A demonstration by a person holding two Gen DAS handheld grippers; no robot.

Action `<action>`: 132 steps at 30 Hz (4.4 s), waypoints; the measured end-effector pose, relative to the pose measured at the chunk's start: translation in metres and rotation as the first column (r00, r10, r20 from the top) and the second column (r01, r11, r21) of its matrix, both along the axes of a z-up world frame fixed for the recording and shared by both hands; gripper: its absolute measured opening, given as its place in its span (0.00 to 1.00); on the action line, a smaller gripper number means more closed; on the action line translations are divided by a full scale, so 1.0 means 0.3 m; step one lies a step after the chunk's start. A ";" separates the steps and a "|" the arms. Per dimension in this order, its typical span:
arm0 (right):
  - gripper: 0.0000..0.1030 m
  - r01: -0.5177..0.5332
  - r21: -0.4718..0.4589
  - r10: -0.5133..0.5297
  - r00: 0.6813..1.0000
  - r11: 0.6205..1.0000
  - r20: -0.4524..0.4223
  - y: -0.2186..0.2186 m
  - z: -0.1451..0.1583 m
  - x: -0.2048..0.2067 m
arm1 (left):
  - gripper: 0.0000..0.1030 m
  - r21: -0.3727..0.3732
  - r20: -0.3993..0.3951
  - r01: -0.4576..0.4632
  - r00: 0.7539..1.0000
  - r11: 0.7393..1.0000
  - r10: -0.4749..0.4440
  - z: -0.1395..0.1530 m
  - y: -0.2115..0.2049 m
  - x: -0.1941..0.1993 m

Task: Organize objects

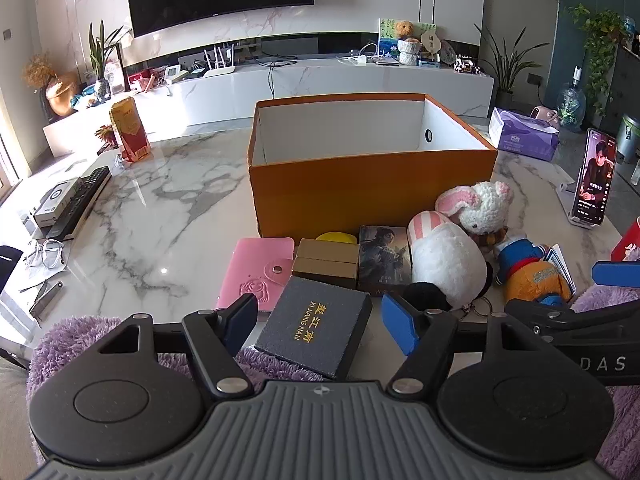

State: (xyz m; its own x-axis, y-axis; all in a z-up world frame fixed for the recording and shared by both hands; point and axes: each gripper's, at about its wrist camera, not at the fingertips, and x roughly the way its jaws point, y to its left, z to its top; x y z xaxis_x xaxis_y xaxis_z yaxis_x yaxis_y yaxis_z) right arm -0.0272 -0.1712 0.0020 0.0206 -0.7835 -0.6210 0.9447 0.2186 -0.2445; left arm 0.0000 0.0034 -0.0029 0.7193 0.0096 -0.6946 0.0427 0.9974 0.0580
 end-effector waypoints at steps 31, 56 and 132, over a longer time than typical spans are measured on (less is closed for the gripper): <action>0.99 0.144 0.007 -0.144 0.990 0.990 0.003 -0.004 -0.013 -0.006 | 0.78 -0.004 -0.032 0.010 0.999 1.000 -0.010 -0.010 -0.003 -0.003; 0.99 0.205 0.078 -0.209 0.977 0.976 0.052 -0.048 -0.044 -0.014 | 0.69 -0.023 -0.096 0.047 0.994 0.999 -0.049 -0.044 0.008 0.021; 0.43 0.019 0.533 -0.102 0.987 0.846 0.126 -0.245 -0.370 0.077 | 0.68 -0.043 -0.216 0.199 0.955 0.979 -0.204 -0.125 0.057 0.064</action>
